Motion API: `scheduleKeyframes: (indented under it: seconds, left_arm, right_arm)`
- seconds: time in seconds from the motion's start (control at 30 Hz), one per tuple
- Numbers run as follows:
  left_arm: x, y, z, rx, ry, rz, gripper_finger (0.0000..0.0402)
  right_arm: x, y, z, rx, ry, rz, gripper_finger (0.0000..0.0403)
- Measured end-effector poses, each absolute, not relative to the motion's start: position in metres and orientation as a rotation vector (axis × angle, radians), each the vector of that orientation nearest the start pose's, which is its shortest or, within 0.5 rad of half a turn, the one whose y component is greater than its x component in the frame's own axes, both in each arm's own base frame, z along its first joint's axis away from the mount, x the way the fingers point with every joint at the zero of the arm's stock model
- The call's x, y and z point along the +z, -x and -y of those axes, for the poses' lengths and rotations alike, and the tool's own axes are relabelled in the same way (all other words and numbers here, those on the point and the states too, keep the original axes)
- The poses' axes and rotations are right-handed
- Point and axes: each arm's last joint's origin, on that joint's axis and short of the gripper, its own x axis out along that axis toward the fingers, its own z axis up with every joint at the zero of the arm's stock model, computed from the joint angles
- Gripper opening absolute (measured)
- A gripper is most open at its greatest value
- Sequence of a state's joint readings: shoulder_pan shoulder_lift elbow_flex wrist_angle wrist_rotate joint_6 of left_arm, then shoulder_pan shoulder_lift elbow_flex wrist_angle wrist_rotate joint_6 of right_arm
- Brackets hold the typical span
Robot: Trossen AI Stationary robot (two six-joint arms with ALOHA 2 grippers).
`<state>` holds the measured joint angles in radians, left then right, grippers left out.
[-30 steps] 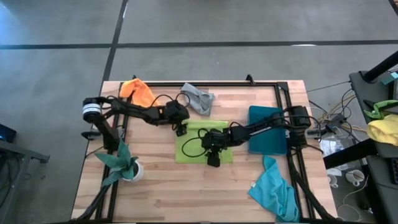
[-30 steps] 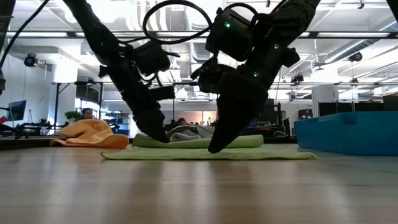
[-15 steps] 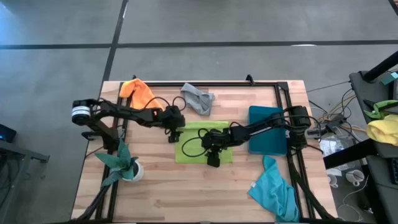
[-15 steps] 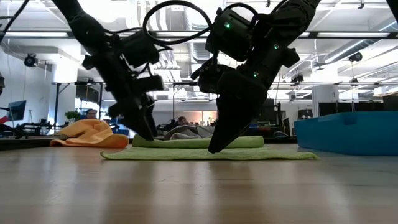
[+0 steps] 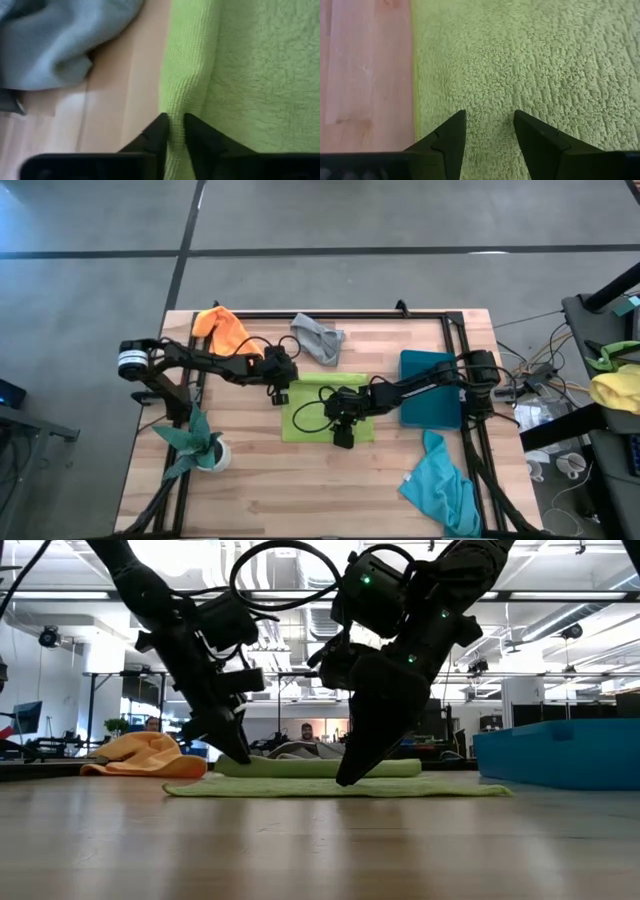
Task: Roll microfiber towels into tight, uniform cylinder then place into a basket
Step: Roll the green towel
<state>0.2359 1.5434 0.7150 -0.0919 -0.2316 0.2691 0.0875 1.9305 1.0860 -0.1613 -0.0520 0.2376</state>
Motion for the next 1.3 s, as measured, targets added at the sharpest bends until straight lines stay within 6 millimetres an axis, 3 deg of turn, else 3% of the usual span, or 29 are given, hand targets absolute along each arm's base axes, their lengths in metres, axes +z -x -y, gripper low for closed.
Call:
scheduleKeyframes:
  seconds: [0.1,0.27,0.5,0.67,0.83,1.3]
  left_arm:
    - [0.156,-0.274,-0.073,0.319,-0.248,-0.958,0.0007]
    - [0.157,-0.274,-0.073,0.319,-0.248,-0.959,0.0007]
    - [0.156,-0.273,-0.073,0.318,-0.246,-0.969,0.0001]
    - [0.155,-0.273,-0.073,0.349,-0.186,-0.958,0.0001]
    - [0.155,-0.273,-0.073,0.384,-0.130,-0.944,0.0001]
    - [0.155,-0.272,-0.074,0.419,-0.114,-0.942,0.0001]
  right_arm:
    - [0.136,-0.368,-0.034,-0.001,-0.206,-1.009,0.0164]
    - [0.169,-0.370,-0.023,-0.058,-0.244,-1.010,0.0169]
    - [0.190,-0.353,0.026,-0.154,-0.001,-1.127,0.0203]
    - [0.187,-0.330,0.068,-0.166,0.095,-1.217,0.0202]
    - [0.178,-0.322,0.091,-0.110,0.192,-1.264,0.0196]
    - [0.165,-0.324,0.088,-0.027,0.274,-1.268,0.0196]
